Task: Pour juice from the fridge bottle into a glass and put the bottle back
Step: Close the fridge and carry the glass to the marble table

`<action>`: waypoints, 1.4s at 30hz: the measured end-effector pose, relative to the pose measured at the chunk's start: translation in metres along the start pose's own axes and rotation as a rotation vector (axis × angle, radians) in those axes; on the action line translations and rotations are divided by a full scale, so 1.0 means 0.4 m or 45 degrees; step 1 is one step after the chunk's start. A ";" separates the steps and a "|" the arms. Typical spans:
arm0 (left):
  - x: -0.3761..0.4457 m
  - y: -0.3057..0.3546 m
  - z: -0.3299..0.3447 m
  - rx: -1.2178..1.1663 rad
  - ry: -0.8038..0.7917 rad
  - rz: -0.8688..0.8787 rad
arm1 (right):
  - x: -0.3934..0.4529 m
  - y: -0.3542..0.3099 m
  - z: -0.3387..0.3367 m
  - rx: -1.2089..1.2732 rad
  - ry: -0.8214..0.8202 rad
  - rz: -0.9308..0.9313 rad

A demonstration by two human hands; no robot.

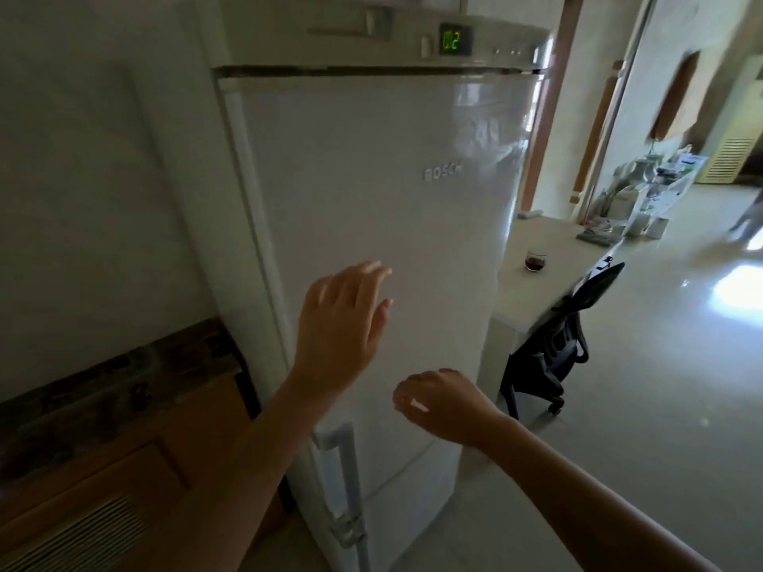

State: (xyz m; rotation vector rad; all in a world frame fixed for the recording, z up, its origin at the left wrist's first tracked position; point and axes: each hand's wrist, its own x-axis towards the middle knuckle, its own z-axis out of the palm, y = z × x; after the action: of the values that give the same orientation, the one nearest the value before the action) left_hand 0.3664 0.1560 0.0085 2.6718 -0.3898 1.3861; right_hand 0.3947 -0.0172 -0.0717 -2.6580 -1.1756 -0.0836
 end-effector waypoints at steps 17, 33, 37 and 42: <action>0.145 0.658 0.367 -0.316 -0.790 -0.056 | -0.713 0.581 -0.328 -0.130 0.440 0.759; 0.440 0.930 0.999 -0.331 -0.968 -0.070 | -0.751 1.316 -0.406 -0.062 0.152 0.946; 0.526 0.982 1.133 -0.253 -0.961 -0.041 | -0.713 1.505 -0.427 -0.032 0.107 0.933; 0.600 1.025 1.304 -0.160 -0.957 -0.057 | -0.633 1.755 -0.413 0.011 0.038 0.849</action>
State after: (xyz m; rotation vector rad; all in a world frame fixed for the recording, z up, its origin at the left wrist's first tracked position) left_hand 0.7973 -0.3904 -0.1069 2.9630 -0.4443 0.2770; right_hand 0.7470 -0.6951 -0.0808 -2.8730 -0.2346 -0.0011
